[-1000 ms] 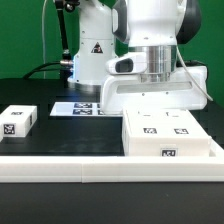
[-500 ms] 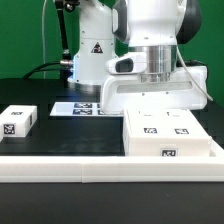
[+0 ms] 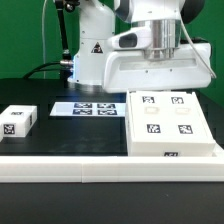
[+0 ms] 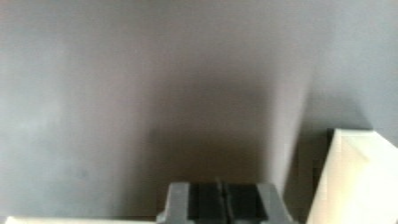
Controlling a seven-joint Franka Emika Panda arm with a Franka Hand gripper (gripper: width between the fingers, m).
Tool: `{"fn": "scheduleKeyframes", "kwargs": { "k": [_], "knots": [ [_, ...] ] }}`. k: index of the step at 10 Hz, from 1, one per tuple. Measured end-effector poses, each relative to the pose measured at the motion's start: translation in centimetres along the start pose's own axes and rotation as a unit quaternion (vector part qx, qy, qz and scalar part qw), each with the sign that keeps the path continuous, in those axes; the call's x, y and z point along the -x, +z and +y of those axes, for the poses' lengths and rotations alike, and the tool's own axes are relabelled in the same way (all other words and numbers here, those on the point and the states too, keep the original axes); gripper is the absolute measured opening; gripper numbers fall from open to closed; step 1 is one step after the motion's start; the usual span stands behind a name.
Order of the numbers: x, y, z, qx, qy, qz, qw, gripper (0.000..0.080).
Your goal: Assemble cabinet
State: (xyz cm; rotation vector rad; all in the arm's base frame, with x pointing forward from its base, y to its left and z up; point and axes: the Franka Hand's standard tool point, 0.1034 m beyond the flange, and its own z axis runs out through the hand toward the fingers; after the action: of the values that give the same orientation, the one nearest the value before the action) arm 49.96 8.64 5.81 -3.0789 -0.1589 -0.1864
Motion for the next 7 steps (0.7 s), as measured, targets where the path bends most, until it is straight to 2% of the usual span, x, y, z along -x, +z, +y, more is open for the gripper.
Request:
{"fn": "scheduleKeyframes", "kwargs": {
  "k": [5, 7],
  "knots": [
    [0.23, 0.81, -0.05, 0.000, 0.000, -0.004, 1.000, 0.0002],
    [-0.20, 0.19, 0.58, 0.001, -0.010, -0.003, 1.000, 0.0002]
  ]
}}
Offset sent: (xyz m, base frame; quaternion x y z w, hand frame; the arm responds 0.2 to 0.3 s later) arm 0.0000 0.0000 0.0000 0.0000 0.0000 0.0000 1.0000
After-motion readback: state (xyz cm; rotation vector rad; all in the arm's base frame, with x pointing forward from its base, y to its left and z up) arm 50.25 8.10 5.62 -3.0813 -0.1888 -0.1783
